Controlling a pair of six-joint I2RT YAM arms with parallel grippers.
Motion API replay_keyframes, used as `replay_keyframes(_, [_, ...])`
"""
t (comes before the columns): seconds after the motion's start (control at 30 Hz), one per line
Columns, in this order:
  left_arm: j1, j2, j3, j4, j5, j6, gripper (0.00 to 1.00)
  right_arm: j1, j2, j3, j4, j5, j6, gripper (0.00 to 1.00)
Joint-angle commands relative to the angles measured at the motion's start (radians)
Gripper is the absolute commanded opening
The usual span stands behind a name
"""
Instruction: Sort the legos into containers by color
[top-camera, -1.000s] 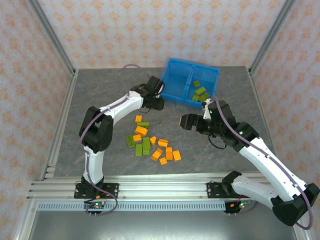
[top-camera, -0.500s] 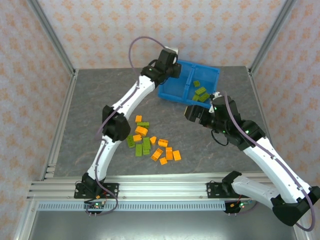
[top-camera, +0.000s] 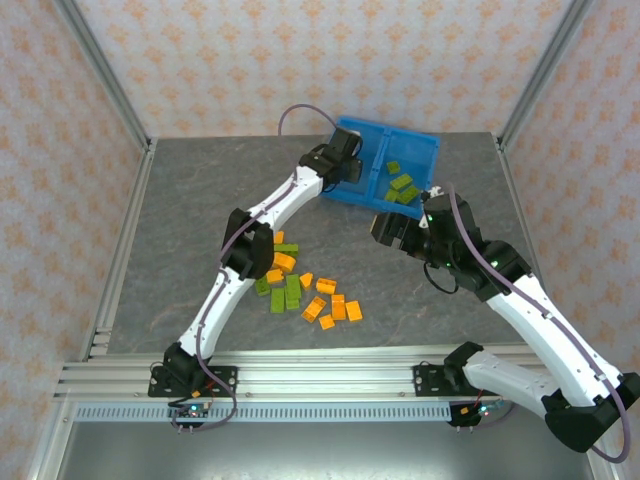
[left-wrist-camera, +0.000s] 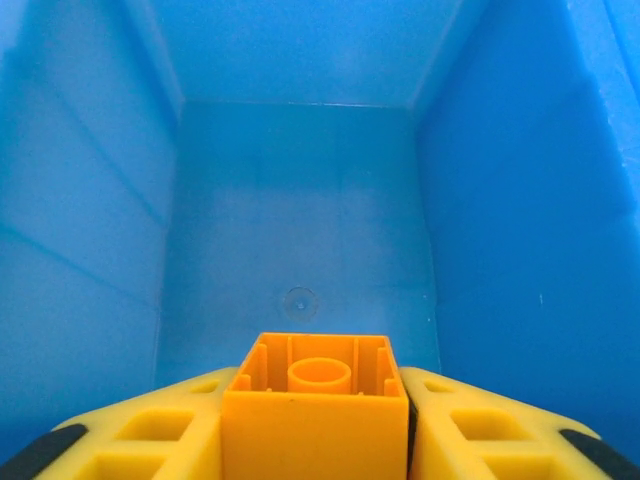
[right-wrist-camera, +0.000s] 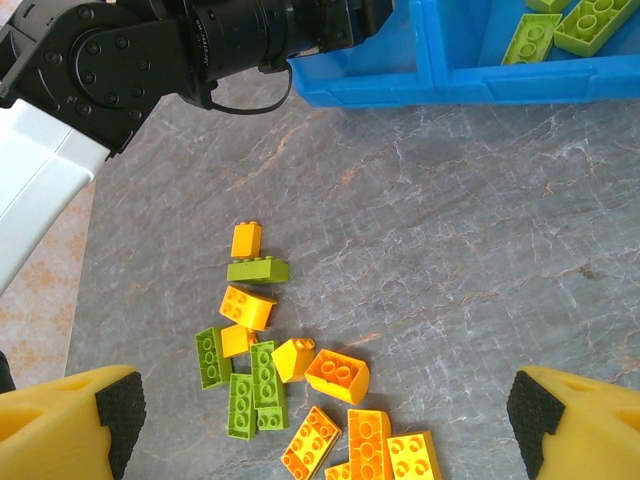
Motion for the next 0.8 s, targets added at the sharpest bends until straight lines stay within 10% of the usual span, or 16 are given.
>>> replay_keyframes(0.0, [0.000,-0.031,0.026,0.007,-0.015,-0.017,0.48,0.005,-0.019,0.030,-0.016,0.030,0.012,0.95])
replay_keyframes(0.37, [-0.018,-0.285,-0.029,-0.137,0.014,-0.021,0.54,0.006,0.000,0.046,-0.007,0.050,0.009,0.95])
replay_keyframes(0.77, [0.116,-0.870,-0.930,-0.175,0.069,-0.164,0.56,0.005,0.081,0.055,0.006,0.017,-0.033,0.95])
